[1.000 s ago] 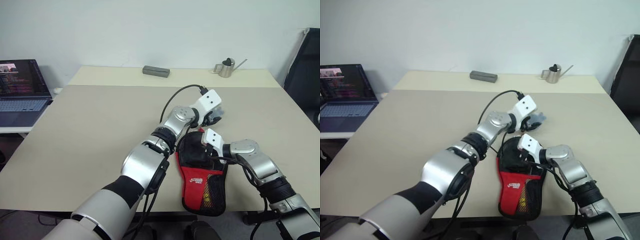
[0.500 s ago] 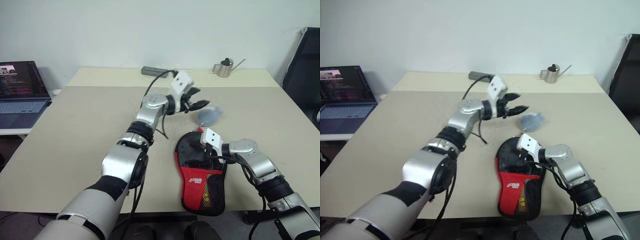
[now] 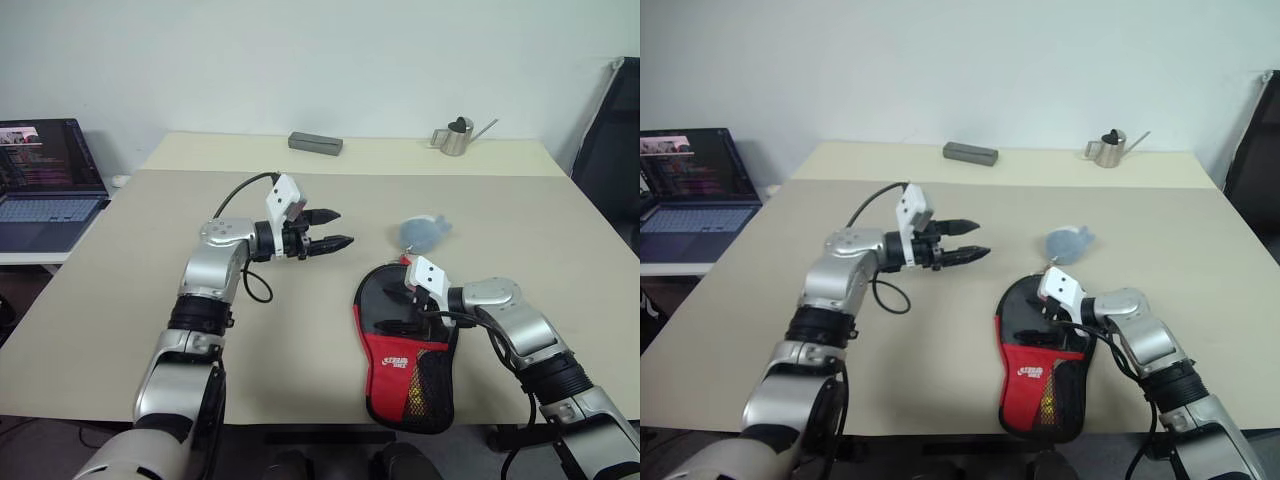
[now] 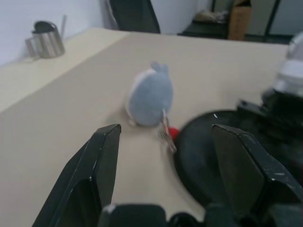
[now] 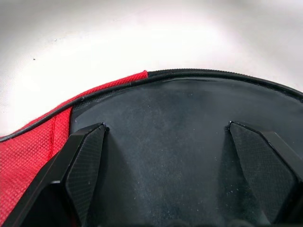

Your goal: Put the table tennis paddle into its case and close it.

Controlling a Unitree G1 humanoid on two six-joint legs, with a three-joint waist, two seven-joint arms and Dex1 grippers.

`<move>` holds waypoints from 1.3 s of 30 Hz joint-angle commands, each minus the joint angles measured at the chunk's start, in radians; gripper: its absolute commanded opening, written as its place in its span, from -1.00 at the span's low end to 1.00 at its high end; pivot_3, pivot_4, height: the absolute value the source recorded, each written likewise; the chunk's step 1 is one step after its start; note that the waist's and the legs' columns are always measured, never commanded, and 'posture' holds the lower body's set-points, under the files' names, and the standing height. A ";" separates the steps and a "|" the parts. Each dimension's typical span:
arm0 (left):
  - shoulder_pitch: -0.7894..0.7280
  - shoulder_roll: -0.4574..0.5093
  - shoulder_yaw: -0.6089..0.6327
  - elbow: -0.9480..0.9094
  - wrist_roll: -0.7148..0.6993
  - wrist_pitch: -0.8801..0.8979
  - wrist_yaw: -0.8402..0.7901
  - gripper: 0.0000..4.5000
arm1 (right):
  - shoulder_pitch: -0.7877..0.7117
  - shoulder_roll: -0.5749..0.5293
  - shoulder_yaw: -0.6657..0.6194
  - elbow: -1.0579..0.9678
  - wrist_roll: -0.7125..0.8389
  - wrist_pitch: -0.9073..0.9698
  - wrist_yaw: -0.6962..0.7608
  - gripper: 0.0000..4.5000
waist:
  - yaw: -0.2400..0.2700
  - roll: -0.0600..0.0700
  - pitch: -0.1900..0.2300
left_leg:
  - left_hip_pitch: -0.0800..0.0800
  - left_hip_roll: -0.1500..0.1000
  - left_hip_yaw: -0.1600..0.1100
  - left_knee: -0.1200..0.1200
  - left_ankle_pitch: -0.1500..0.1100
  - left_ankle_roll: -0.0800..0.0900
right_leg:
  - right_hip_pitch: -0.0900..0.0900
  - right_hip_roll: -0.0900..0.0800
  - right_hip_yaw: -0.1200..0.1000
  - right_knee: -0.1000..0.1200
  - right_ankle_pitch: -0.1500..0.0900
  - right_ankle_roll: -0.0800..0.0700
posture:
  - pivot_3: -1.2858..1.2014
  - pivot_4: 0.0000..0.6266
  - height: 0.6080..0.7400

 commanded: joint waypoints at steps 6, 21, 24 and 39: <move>0.070 0.145 -0.073 -0.181 -0.099 0.053 -0.203 0.46 | 0.012 -0.090 -0.045 -0.110 0.062 0.140 0.053 1.00 | 0.009 0.001 0.001 | -0.017 -0.001 -0.002 0.003 0.000 0.000 | -0.015 -0.001 -0.003 0.001 0.000 -0.001 | 0.03 -0.52 1.00; 0.018 0.152 -0.157 -0.156 -0.064 -0.080 -0.217 0.46 | 0.069 -0.287 -0.333 -0.493 0.389 0.465 0.071 1.00 | 0.023 0.005 0.008 | -0.036 -0.003 -0.003 0.005 0.001 0.000 | -0.032 -0.003 -0.005 0.002 0.000 -0.001 | 0.03 -0.52 1.00; 0.023 0.120 -0.208 -0.154 -0.055 -0.113 -0.244 0.46 | 0.154 -0.385 -0.437 -0.507 0.419 0.484 0.085 1.00 | 0.034 0.005 0.008 | -0.036 -0.003 -0.003 0.005 0.001 0.000 | -0.032 -0.003 -0.005 0.002 0.000 -0.001 | 0.03 -0.52 1.00; -0.078 -0.084 -0.347 0.003 0.017 -0.219 -0.204 0.46 | 0.299 -0.454 -0.593 -0.611 0.540 0.546 -0.020 1.00 | 0.033 0.003 0.009 | -0.032 -0.003 0.004 0.009 0.002 0.003 | -0.032 -0.001 -0.003 0.012 0.000 -0.001 | 0.03 -0.52 1.00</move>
